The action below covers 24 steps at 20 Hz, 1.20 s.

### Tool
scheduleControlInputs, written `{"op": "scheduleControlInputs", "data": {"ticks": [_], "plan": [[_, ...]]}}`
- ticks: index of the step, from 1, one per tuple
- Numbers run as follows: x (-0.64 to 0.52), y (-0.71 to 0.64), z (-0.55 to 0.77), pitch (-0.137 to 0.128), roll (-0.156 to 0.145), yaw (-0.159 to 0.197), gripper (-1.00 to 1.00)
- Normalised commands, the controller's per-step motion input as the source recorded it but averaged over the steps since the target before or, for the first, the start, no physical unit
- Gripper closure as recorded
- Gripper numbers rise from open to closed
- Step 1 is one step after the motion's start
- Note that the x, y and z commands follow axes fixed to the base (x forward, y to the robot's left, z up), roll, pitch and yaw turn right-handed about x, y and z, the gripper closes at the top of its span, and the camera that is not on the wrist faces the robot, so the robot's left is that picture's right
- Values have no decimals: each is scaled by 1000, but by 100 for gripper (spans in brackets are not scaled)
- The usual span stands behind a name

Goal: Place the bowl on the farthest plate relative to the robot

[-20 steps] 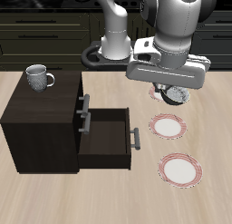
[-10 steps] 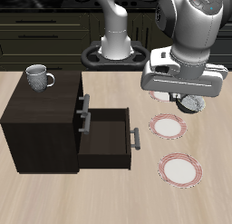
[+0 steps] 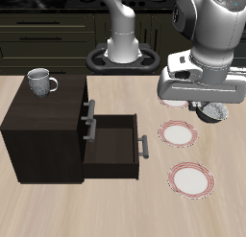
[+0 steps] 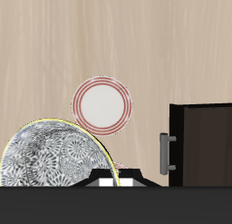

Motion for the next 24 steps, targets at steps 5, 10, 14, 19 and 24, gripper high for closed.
{"op": "scheduleControlInputs", "data": {"ticks": [5,10,14,19,24], "plan": [[212,102,41,-51,1,46,100],[214,214,47,-35,-3,39,100],[181,136,101,-55,1,18,100],[240,-45,-14,-28,-25,4,100],[152,-29,-169,-3,-14,12,100]]}}
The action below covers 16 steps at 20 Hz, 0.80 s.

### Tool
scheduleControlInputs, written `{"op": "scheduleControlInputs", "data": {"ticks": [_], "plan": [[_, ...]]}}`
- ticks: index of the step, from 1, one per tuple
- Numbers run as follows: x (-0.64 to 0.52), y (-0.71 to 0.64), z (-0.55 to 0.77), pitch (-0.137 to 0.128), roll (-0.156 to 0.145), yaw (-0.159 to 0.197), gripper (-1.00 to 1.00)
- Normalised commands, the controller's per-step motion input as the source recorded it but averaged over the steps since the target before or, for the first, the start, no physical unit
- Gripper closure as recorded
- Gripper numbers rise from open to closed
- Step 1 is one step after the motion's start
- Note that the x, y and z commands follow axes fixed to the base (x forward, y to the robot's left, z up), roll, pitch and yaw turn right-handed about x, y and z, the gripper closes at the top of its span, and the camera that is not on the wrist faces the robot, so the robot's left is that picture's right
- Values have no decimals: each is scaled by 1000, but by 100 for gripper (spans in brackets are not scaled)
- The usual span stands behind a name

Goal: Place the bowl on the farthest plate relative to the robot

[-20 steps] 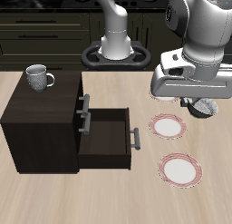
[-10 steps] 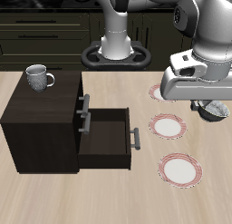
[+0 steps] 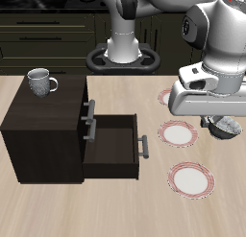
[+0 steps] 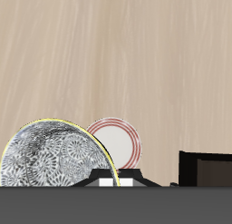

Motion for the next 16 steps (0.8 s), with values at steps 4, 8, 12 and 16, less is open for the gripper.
{"op": "scheduleControlInputs", "data": {"ticks": [4,8,12,16], "plan": [[159,-45,-261,25,7,-7,100],[132,-57,-408,43,-12,-4,100],[74,-47,-323,39,-3,-53,100],[-110,-46,-402,27,10,-34,100]]}}
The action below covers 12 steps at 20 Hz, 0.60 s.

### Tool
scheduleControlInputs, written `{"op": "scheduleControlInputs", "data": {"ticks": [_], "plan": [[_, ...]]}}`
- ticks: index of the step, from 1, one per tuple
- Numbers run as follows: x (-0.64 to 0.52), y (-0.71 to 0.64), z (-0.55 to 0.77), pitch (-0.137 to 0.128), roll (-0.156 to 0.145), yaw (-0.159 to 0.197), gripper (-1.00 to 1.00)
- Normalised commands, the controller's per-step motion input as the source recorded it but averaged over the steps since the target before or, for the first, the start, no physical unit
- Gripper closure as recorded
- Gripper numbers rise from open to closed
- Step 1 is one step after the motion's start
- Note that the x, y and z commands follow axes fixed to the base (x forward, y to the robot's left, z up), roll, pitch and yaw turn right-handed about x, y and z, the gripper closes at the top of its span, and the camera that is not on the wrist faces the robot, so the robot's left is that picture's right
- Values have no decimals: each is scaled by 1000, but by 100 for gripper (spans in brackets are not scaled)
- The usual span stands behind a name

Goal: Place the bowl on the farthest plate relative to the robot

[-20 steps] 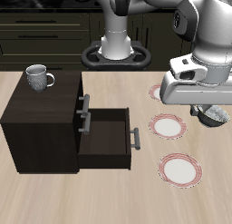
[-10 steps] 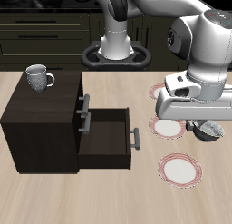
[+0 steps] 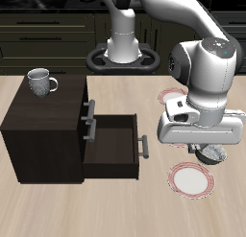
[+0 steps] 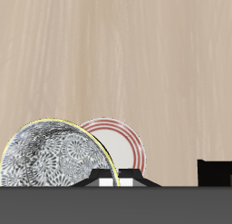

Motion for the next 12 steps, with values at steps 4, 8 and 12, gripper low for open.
{"op": "scheduleControlInputs", "data": {"ticks": [4,8,12], "plan": [[-3,-53,-234,27,-13,-8,100],[24,-41,-300,35,-5,0,100],[165,-83,-140,-1,-7,19,100]]}}
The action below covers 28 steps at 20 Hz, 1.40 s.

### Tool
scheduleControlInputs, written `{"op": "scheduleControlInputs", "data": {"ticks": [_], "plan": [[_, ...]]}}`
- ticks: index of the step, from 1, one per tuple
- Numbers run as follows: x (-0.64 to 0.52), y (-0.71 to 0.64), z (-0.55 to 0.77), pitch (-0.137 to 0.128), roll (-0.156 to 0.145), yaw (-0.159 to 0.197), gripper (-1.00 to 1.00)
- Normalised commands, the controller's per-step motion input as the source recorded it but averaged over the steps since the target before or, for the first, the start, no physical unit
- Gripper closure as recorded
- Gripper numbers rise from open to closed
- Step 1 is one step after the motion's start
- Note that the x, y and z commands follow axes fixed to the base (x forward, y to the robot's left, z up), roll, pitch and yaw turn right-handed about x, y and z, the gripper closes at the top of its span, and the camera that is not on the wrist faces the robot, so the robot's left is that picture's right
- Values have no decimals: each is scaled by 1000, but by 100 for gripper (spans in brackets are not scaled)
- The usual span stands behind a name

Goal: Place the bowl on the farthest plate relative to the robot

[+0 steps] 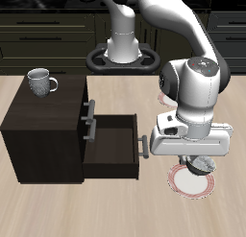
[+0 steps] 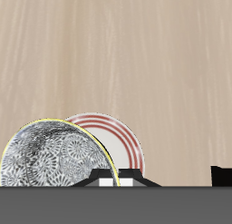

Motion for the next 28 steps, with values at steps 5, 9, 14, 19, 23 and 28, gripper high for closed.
{"op": "scheduleControlInputs", "data": {"ticks": [5,9,14,19,23,28], "plan": [[77,-49,-116,7,-5,7,100],[-14,93,-309,44,13,4,100],[-61,102,-266,43,10,-9,100],[68,-64,-265,33,-13,13,100],[52,-99,-41,8,-18,-8,100],[24,-115,44,-4,-41,-10,-100]]}}
